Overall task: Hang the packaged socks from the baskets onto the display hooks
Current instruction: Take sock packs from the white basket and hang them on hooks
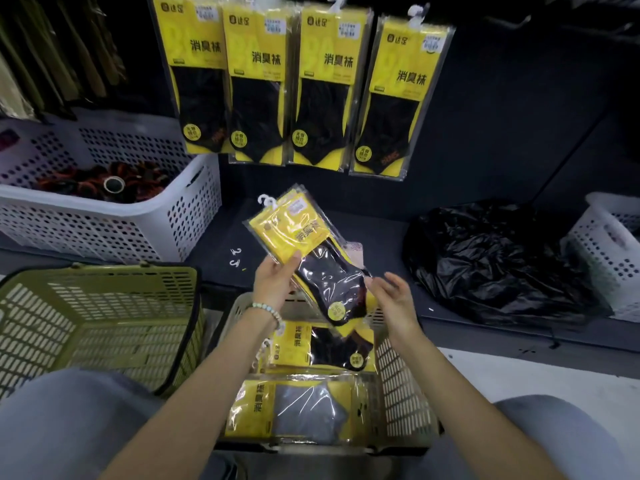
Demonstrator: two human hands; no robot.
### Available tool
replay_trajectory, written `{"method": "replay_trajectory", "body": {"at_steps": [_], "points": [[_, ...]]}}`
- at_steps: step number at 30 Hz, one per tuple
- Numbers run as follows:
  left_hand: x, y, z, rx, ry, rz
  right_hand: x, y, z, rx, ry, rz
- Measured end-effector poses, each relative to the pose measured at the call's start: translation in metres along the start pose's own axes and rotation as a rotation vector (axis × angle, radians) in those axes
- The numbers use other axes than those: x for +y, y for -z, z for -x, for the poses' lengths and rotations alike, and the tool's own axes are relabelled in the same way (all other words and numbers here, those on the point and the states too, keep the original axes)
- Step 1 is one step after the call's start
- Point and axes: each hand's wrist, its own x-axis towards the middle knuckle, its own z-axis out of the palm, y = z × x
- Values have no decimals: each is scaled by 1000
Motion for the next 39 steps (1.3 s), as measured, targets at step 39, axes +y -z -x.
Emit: {"method": "replay_trajectory", "body": {"at_steps": [39], "points": [[222, -71, -112, -65, -710, -177, -264, -61, -129, -28, 709, 25]]}}
